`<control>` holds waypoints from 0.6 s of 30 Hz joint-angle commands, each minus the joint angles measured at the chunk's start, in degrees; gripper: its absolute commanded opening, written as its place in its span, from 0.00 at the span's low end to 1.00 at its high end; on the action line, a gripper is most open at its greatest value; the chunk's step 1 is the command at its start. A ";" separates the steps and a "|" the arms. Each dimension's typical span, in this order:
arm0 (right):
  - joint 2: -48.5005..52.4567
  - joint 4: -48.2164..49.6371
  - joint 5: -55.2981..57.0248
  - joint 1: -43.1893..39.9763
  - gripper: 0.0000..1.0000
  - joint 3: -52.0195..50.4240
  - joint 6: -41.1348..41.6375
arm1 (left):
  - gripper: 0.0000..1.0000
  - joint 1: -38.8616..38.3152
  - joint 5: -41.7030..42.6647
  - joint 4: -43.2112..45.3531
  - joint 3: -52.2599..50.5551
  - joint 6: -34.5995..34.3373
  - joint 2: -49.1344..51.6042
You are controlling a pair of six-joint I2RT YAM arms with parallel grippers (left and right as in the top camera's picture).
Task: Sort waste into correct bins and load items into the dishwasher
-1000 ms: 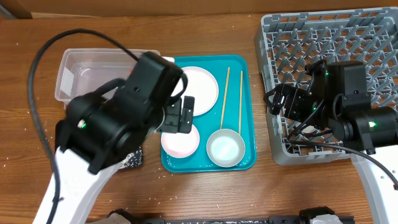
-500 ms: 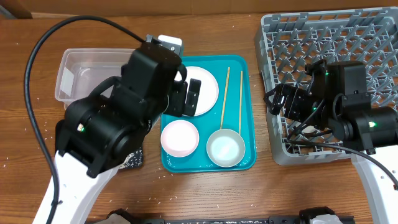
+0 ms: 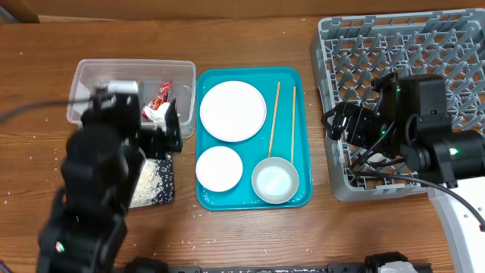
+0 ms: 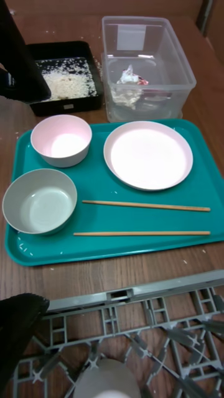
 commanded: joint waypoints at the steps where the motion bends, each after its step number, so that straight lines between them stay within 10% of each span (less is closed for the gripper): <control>1: -0.31 0.22 0.57 0.33 1.00 0.85 -0.37 | 1.00 0.76 1.27 3.87 -9.92 0.98 -8.37; 18: -0.31 0.22 0.57 0.33 1.00 0.85 -0.37 | 1.00 7.04 7.56 22.05 -52.68 -2.25 -42.77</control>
